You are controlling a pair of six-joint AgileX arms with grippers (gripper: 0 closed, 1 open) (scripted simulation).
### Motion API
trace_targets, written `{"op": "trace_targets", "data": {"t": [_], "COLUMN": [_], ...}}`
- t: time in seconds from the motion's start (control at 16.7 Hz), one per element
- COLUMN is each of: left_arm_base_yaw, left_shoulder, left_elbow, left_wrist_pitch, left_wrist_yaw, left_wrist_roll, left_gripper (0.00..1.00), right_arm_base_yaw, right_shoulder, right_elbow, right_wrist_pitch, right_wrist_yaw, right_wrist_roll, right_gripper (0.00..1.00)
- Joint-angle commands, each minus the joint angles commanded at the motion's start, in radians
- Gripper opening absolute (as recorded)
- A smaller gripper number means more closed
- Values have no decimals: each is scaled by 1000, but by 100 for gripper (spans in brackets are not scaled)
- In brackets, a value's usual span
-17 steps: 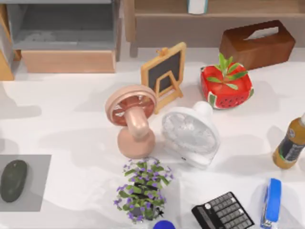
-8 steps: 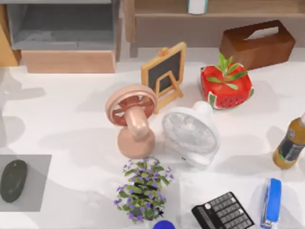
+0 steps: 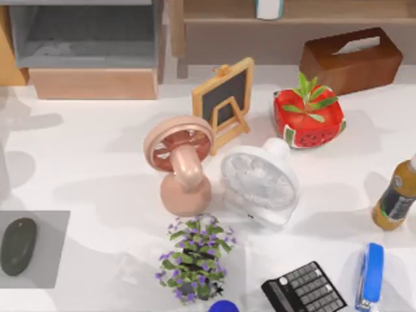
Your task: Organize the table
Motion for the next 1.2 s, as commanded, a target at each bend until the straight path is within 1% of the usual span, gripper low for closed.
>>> {"op": "trace_targets", "data": {"t": [0.72, 0.78, 1.2], "left_arm_base_yaw": [0, 0, 0], "left_shoulder": [0, 0, 0], "left_elbow": [0, 0, 0], "left_wrist_pitch": [0, 0, 0], "left_wrist_yaw": [0, 0, 0], "left_wrist_roll": [0, 0, 0], "left_gripper": [98, 100, 100], "right_arm_base_yaw": [0, 0, 0], "right_shoulder": [0, 0, 0], "right_elbow": [0, 0, 0], "right_wrist_pitch": [0, 0, 0], "right_wrist_yaw": [0, 0, 0], "right_wrist_roll": [0, 0, 0], "right_gripper": [100, 100, 100]}}
